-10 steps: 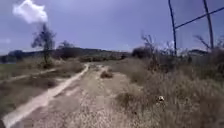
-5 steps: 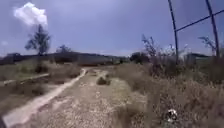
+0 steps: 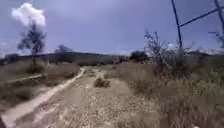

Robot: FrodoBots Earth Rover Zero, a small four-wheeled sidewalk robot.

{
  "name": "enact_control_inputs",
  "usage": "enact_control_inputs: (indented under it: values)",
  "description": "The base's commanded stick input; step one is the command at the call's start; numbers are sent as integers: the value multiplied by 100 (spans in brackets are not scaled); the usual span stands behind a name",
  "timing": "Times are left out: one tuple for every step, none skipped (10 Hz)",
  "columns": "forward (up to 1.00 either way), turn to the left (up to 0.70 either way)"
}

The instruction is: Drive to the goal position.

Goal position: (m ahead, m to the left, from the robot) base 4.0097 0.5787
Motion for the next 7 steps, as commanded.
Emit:
enact_control_inputs:
  values:
    - [70,0]
    - [70,0]
    - [70,0]
    - [70,0]
    - [70,0]
    - [70,0]
    - [70,0]
